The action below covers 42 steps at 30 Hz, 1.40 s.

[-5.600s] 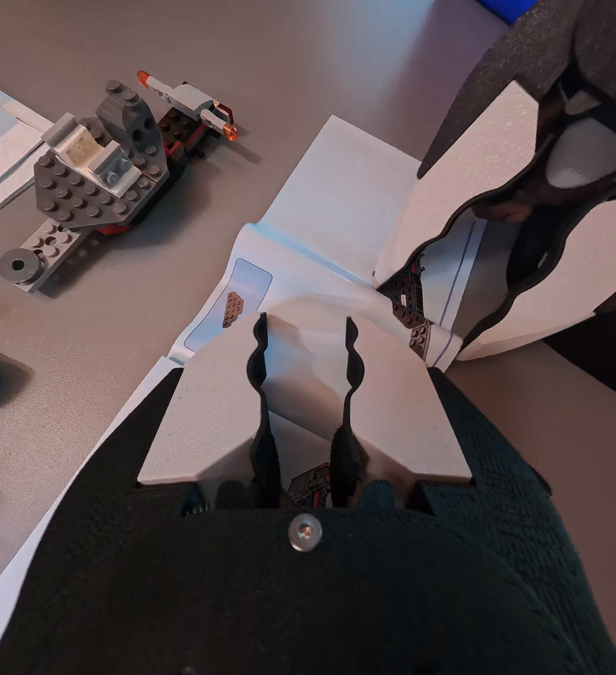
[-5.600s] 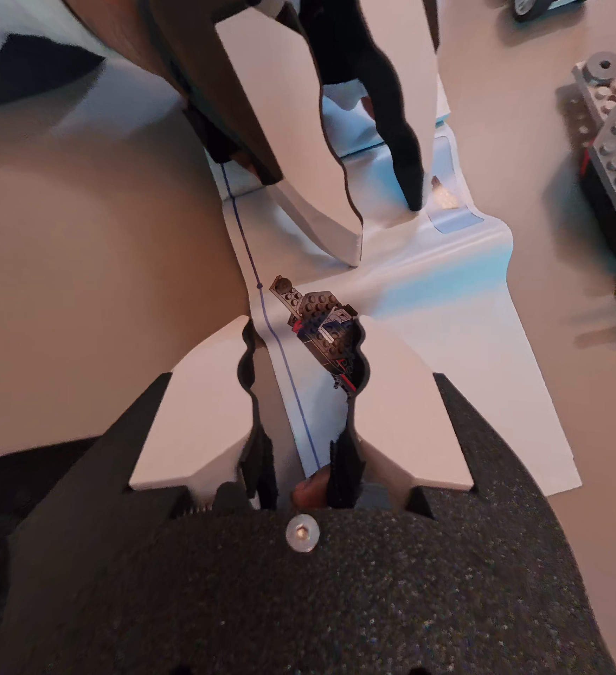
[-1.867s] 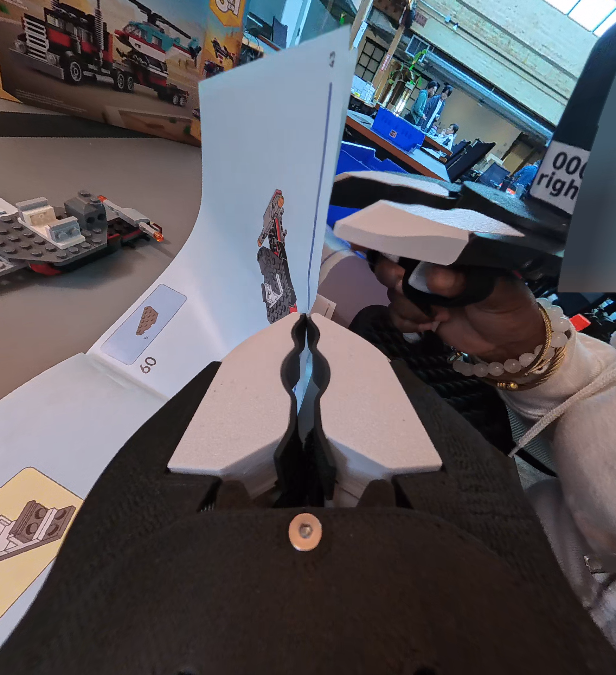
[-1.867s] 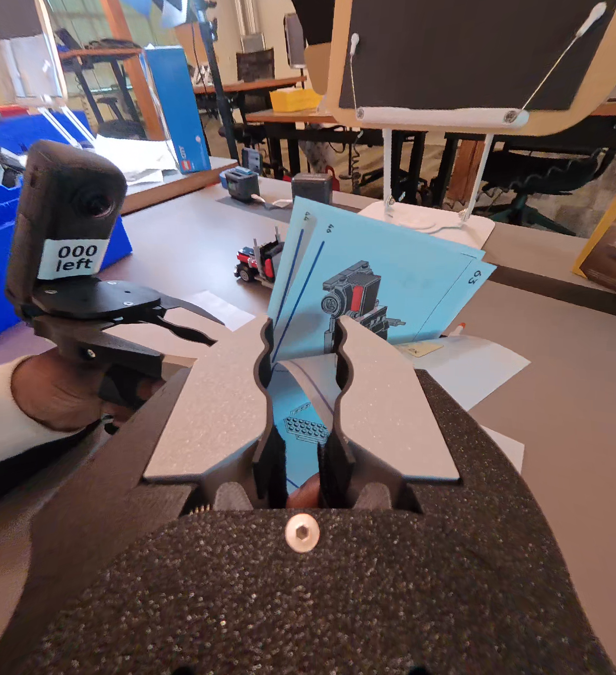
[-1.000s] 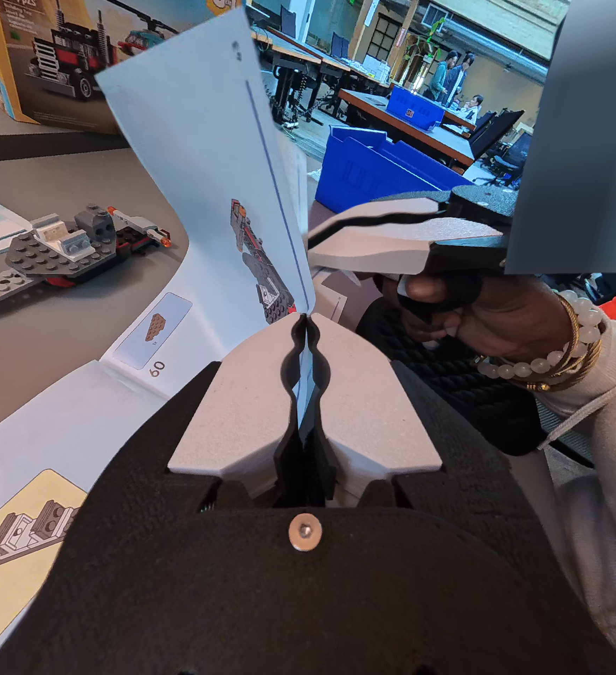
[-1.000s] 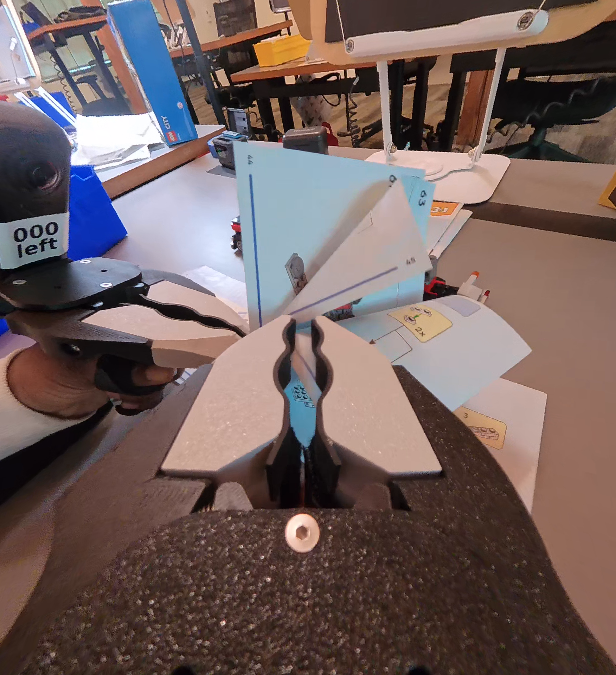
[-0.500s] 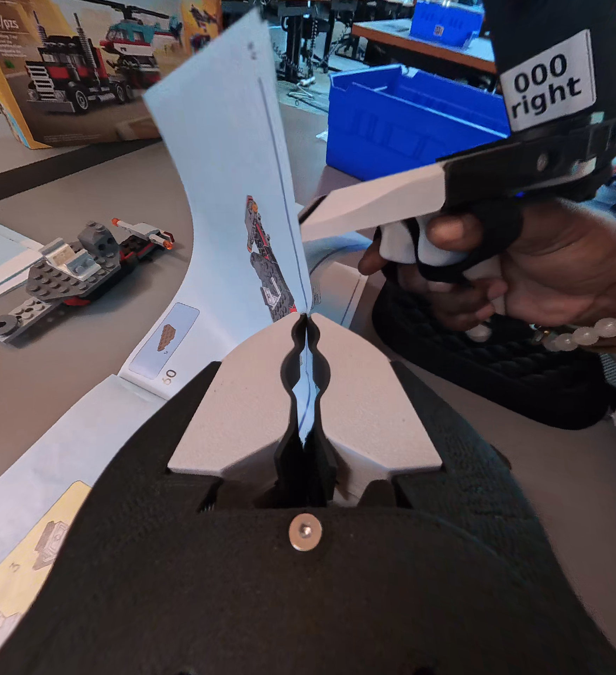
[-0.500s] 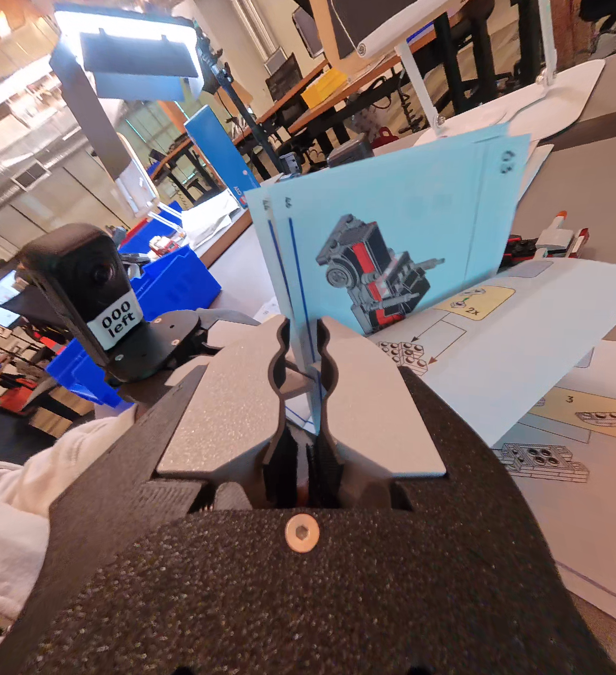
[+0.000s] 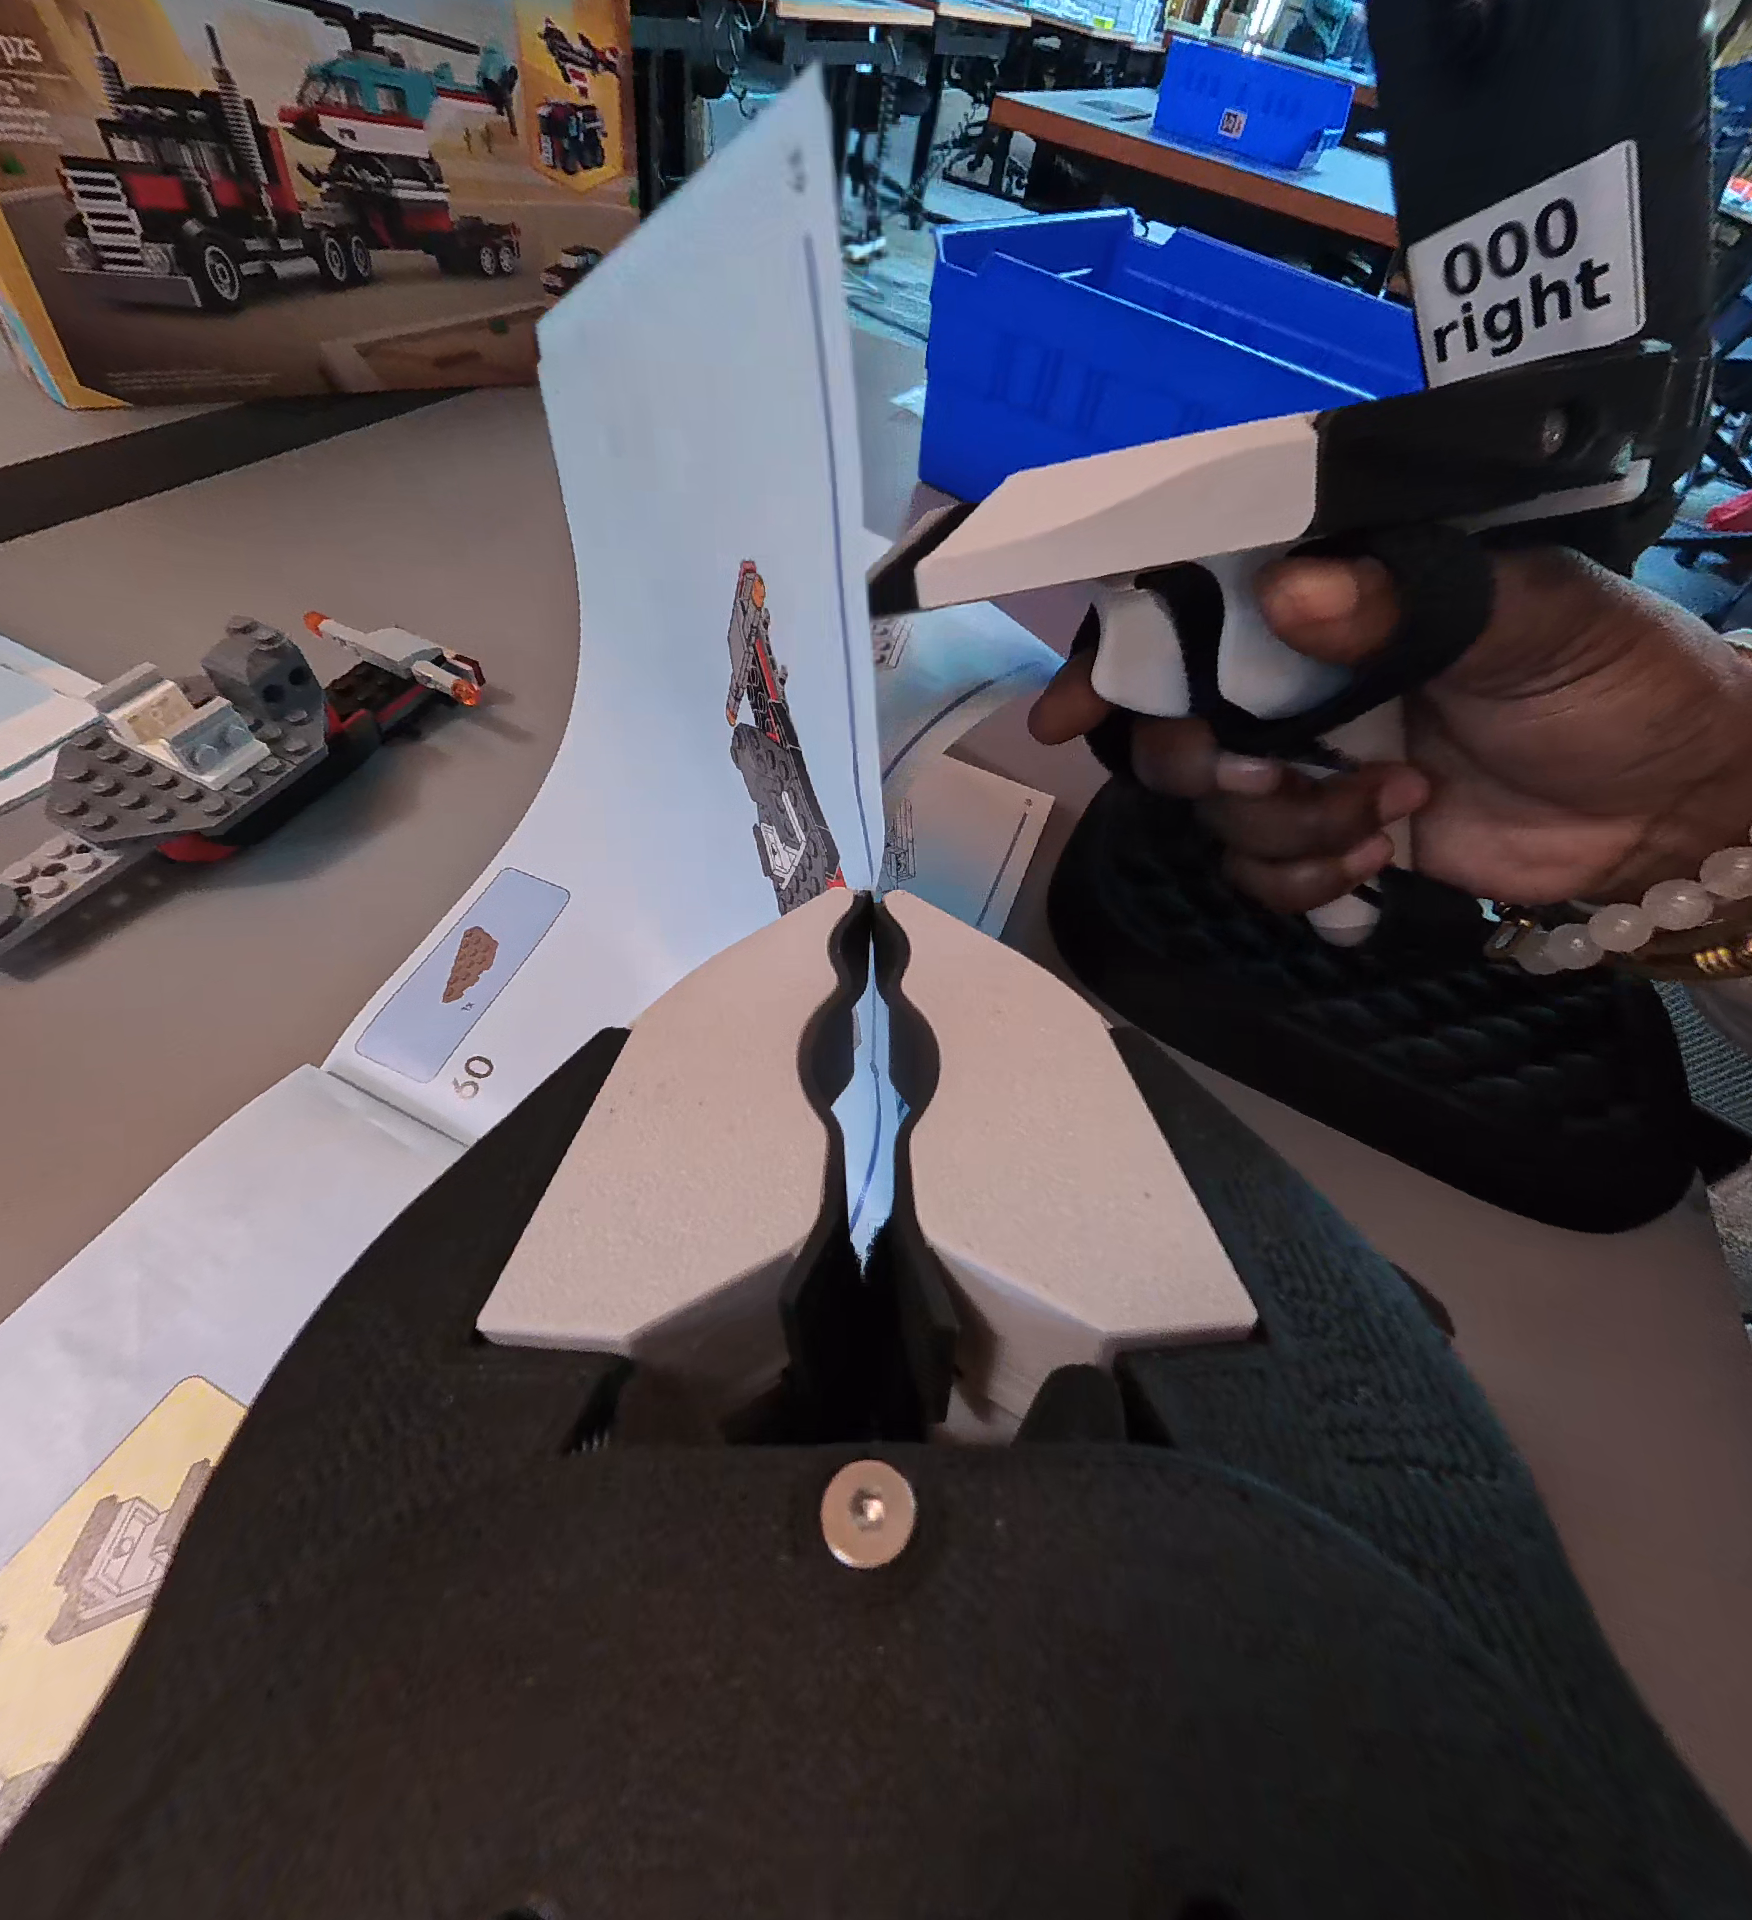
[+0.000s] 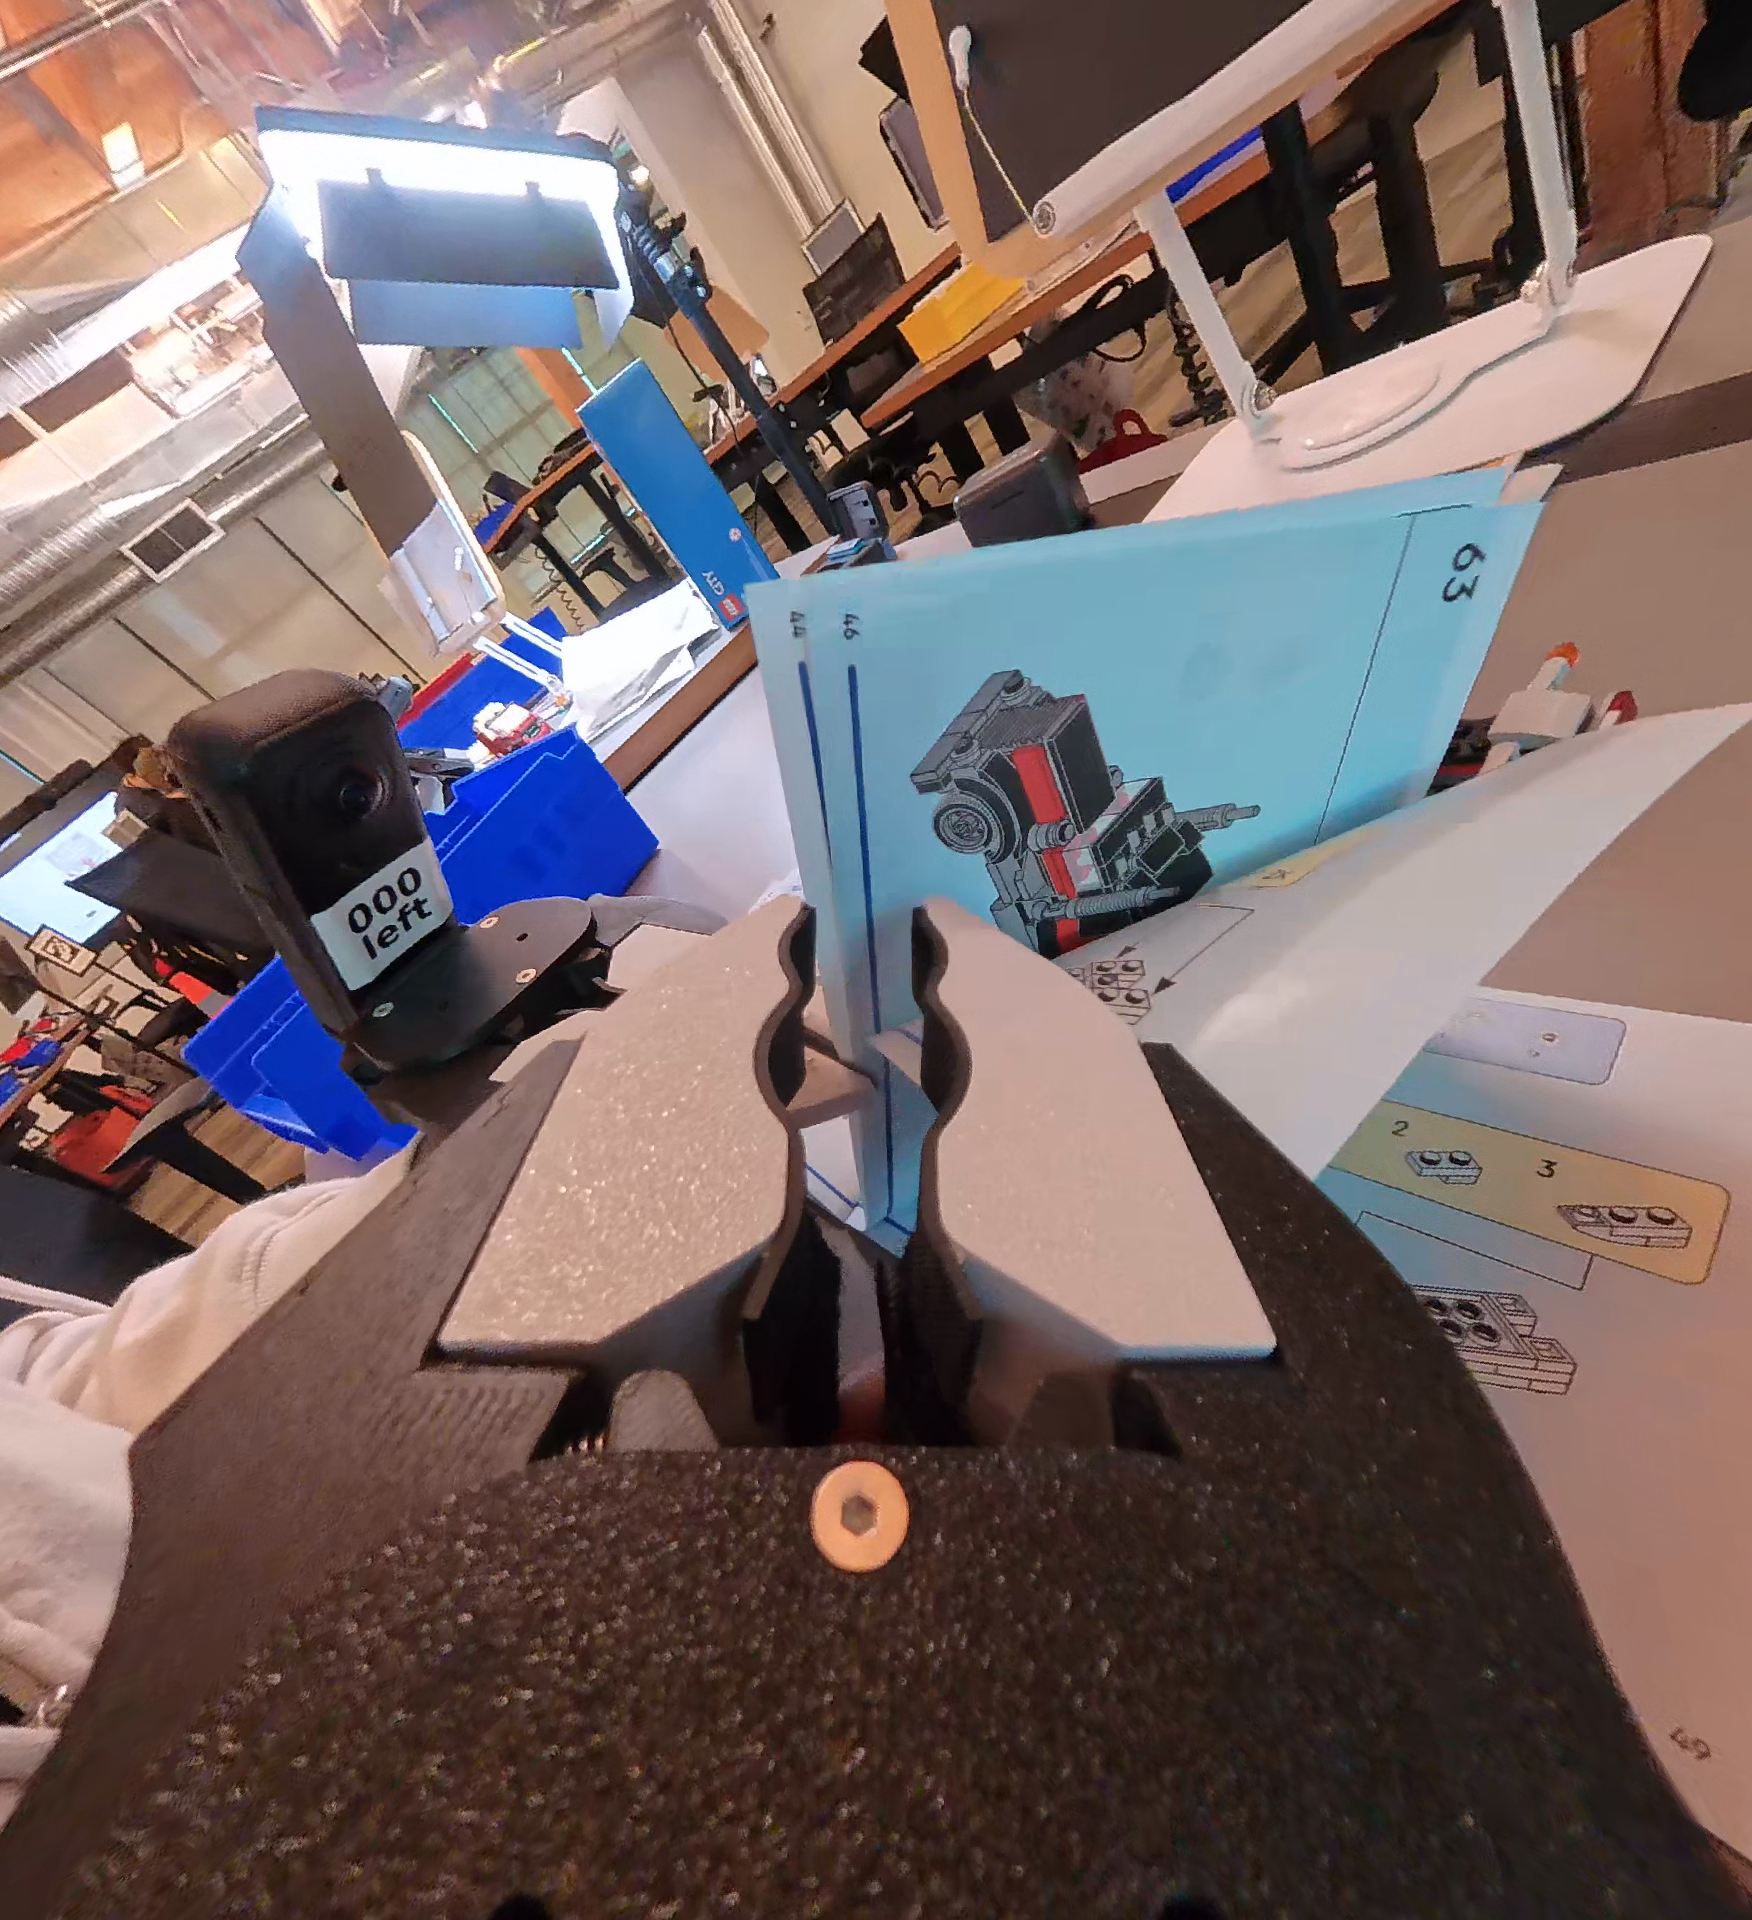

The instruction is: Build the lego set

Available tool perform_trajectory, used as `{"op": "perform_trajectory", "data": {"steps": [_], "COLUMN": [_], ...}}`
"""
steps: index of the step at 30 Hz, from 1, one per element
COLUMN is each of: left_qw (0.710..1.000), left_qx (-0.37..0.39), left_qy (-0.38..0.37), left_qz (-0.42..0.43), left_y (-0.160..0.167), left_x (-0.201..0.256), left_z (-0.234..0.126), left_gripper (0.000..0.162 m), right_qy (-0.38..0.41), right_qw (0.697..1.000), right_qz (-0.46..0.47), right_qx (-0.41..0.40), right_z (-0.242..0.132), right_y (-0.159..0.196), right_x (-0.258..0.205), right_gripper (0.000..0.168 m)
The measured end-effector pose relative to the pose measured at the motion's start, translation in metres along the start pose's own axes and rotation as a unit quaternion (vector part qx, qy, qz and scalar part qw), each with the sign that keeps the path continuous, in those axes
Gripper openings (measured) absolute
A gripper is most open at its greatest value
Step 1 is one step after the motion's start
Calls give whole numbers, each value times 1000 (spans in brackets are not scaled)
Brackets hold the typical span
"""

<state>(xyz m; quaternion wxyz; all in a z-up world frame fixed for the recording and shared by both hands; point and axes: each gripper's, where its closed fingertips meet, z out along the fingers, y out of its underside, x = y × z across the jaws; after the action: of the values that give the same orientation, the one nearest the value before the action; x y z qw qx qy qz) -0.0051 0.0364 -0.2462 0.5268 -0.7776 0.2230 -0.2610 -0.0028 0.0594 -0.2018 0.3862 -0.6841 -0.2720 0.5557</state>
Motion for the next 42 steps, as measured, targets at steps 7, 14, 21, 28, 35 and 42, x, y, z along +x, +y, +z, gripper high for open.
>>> {"op": "perform_trajectory", "data": {"steps": [7, 14, 21, 28, 35, 42], "left_qw": [1000, 1000, 1000, 1000, 998, 985], "left_qx": [-4, -7, -10, -13, -23, -52], "left_qy": [2, 4, 1, -2, -27, -82], "left_qz": [2, 1, 5, 14, 46, 140], "left_y": [2, 3, 4, 4, 5, 9], "left_x": [1, 1, 1, 2, 1, 1], "left_z": [1, 3, 3, 4, 6, 11], "left_gripper": [1, 1, 1, 1, 1, 1], "right_qy": [16, 63, 72, 94, 113, 123], "right_qw": [999, 992, 991, 989, 986, 987], "right_qz": [-31, -110, -117, -118, -121, -105], "right_qx": [7, 3, 5, 2, -9, -23], "right_z": [-2, -5, -3, -3, -5, -9], "right_y": [-8, -26, -28, -28, -25, -16], "right_x": [0, 3, 3, 11, 16, 19], "right_gripper": [20, 22, 24, 23, 23, 11]}}
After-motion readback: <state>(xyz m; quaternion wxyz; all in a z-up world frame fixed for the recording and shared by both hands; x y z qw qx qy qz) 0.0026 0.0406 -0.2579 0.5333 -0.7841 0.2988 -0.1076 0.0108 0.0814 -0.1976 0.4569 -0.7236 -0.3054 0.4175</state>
